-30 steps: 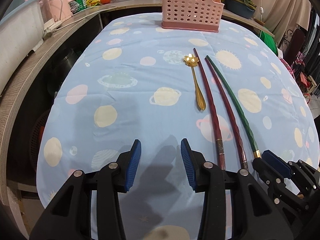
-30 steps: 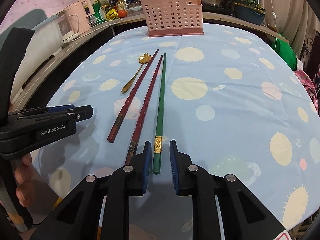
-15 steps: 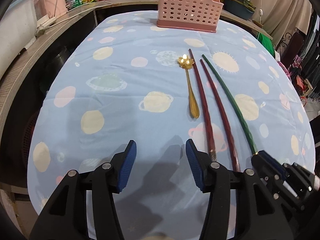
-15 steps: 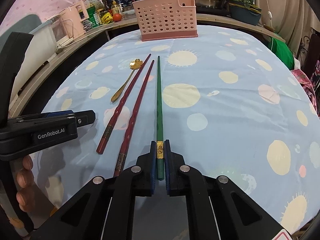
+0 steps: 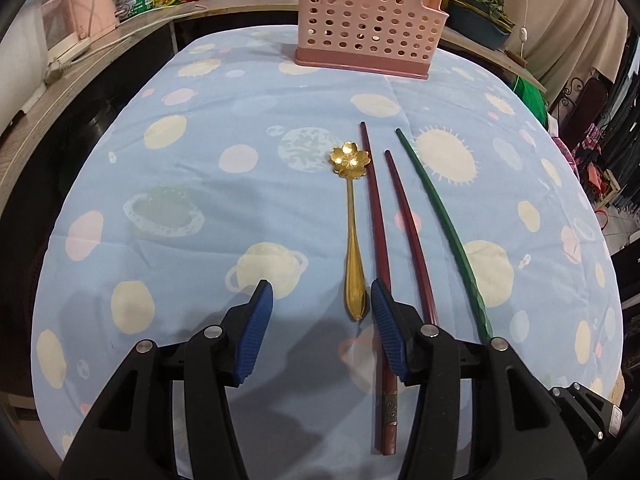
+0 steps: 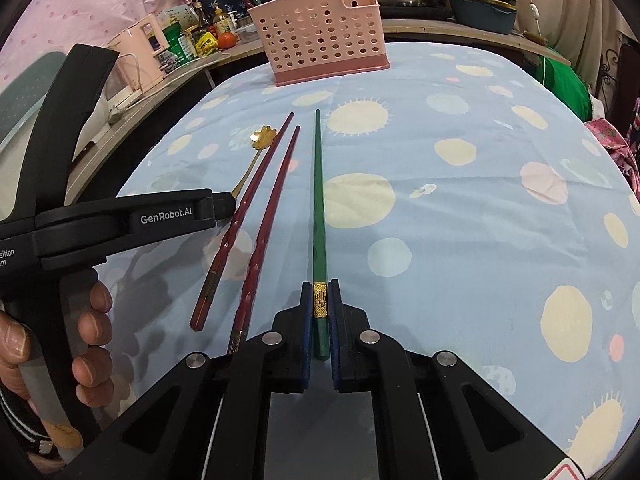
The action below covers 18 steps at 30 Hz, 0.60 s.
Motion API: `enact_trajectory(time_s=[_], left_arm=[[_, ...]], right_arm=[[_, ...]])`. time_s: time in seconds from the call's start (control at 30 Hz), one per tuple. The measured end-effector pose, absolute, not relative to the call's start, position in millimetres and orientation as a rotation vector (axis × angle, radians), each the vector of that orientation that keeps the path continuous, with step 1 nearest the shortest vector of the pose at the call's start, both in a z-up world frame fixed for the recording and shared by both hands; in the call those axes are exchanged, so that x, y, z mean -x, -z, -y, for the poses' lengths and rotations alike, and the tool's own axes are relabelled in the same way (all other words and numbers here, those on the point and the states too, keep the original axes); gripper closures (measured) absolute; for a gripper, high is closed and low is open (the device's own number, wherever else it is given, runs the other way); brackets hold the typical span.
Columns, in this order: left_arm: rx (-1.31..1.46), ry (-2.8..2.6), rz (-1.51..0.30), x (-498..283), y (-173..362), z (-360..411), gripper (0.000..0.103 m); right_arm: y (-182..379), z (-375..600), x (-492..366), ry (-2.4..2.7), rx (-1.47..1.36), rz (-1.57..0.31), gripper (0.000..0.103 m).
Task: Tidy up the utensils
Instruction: 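Grasp the green chopstick with the right tool while the left tool grasps the gold spoon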
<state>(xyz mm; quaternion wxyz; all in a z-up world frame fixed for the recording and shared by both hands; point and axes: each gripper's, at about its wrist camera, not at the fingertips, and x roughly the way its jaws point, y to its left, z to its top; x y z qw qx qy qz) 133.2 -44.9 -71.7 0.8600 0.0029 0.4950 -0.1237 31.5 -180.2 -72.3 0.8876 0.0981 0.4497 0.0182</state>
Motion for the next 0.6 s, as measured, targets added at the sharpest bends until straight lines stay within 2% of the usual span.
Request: enact_trajectory(time_s=[0.1,0.17,0.27,0.33,0.6], left_arm=[[-0.030,0.258,-1.026,-132.3,72.2,48.5,0.060],[-0.048,0.262,-1.018,-131.1,72.0,50.2,0.075],[-0.036,0.279,-1.025,-130.6,71.6,49.0,0.088],[-0.030,0.282,-1.032,-130.7,71.7,47.4,0.091],[0.000,0.287,-1.059,-126.7,65.9,41.6,0.092]], right_arm=[[72.1,179.5,-33.3,-0.037,-0.202,-0.935,0.096],[72.1,179.1,-34.8,-0.036,-0.192,-0.934,0.096],[71.8,178.3,-36.8,-0.034,-0.179,-0.934,0.096],[71.8,178.8,-37.0,-0.035,-0.183,-0.936,0.096],[65.6,184.1,-35.5,-0.027,-0.195,-0.931,0.096]])
